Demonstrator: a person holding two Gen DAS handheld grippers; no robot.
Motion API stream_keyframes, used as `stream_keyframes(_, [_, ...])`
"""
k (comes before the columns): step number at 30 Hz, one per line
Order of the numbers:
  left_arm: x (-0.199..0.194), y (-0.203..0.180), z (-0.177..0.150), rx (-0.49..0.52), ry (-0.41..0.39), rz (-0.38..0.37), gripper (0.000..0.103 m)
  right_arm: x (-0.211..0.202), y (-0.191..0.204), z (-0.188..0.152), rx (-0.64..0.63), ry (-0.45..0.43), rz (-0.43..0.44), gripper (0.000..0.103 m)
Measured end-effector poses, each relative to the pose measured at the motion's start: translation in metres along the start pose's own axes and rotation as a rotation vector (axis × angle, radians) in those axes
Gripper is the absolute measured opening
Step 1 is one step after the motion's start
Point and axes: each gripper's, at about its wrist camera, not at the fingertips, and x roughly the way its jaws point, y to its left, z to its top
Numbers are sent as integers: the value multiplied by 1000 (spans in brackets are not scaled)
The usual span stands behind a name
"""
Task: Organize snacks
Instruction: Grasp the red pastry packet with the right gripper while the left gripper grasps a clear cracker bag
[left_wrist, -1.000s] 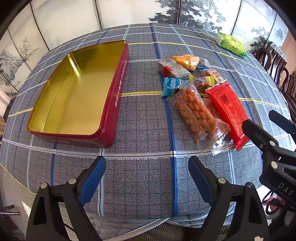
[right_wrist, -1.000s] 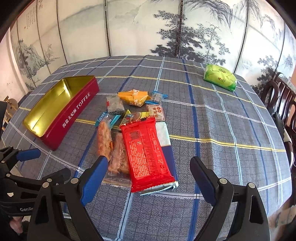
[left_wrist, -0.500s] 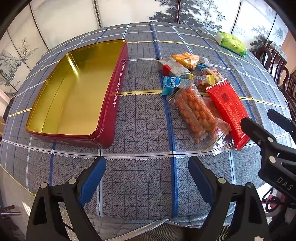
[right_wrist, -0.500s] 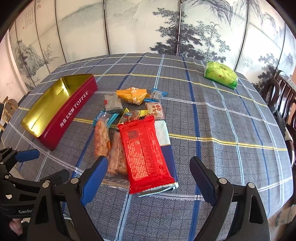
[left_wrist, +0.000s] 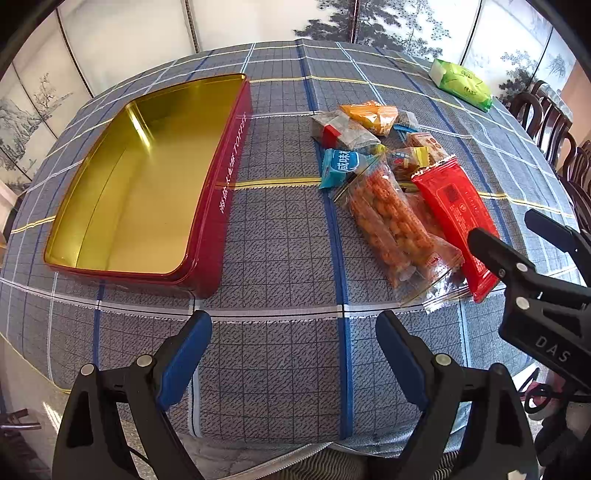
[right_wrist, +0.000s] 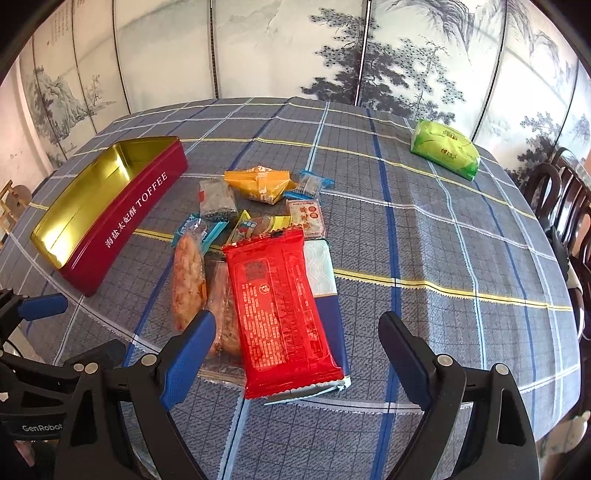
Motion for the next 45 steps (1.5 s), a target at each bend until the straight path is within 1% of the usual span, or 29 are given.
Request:
stream_keyframes(6, [2,-2,2,8,-2,-4,88,10,2,3,-11,13,8,87])
stream_keyframes(7, [2,-3,2,9,-3,-5,88,12,2,4,-21,19,-2,86])
stream_keyframes(12, [3,-6,4,15,-4,-10,88,25,2,6,-24,60,17,77])
stream_keyframes(14, [3,-7,5,16,-6,-18,88,29,2,7,-28,77,22,77])
stream_keyframes(17, [4,-8,6,15,-8,-25,88,36,3,7,-35,114,26,72])
stream_keyframes(18, [4,-8,6,14,-8,-26,88,37,4,6,-35,130,36,69])
stream_keyframes(20, [5,-8,7,12,-6,-35,88,39,4,8,-31,126,43,68])
stream_keyframes(21, [5,-9,7,11,-5,-38,88,39,5,8,-34,127,44,66])
stream_keyframes(23, [5,-9,9,8,-3,-43,88,39,6,10,-34,124,61,58])
stream_keyframes(24, [5,-9,9,7,-4,-45,88,38,6,10,-30,126,72,52])
stream_keyframes(27, [6,-11,12,5,-3,-50,88,38,5,10,-18,126,83,50])
stream_keyframes(30, [6,-12,15,4,-4,-67,88,36,-1,8,10,124,98,46])
stream_keyframes(37, [5,-14,27,-37,0,-164,88,35,-37,9,86,105,41,45])
stream_keyframes(43, [7,-17,42,-60,15,-191,88,44,-77,7,142,102,-51,45])
stream_keyframes(45, [8,-20,47,-60,21,-189,87,49,-88,7,150,103,-75,44])
